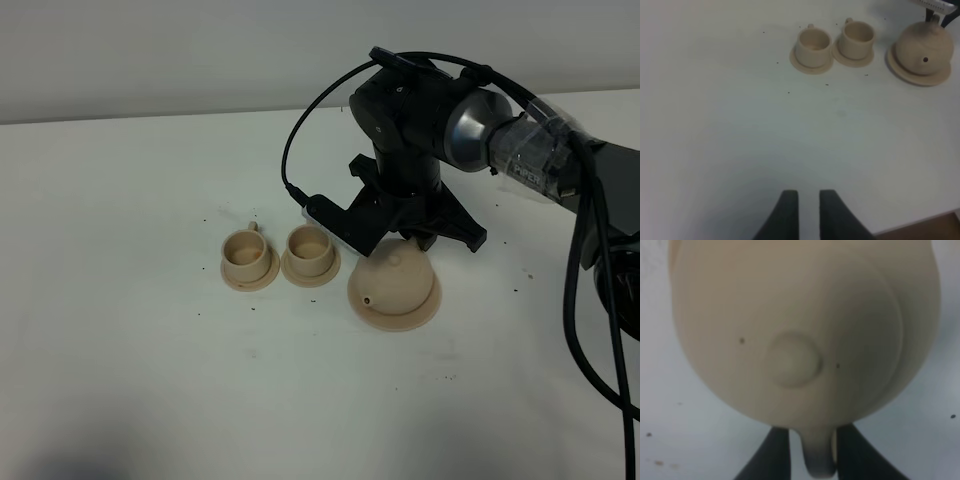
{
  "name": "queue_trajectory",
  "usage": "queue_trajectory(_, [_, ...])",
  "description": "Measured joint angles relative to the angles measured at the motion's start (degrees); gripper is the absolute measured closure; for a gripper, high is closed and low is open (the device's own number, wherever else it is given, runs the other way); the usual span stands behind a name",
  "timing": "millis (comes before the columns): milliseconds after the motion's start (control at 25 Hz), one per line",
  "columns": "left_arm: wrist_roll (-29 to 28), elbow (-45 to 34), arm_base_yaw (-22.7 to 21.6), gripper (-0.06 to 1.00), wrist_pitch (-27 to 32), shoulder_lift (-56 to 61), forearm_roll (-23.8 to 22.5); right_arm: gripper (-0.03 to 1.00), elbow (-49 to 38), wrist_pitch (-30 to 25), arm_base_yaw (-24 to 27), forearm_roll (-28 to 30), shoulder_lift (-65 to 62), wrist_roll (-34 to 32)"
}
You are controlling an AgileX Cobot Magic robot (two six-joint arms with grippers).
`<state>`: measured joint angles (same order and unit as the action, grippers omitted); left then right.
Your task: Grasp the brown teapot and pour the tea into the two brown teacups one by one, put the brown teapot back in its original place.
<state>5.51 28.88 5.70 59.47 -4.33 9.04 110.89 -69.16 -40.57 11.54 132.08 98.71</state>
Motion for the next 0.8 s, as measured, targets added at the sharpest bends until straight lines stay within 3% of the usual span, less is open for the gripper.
queue_trajectory(800, [0.0, 0.0, 0.0, 0.82, 0.0, 0.0, 0.0, 0.73, -0.1, -0.1, -0.1, -2.4, -0.8, 0.7])
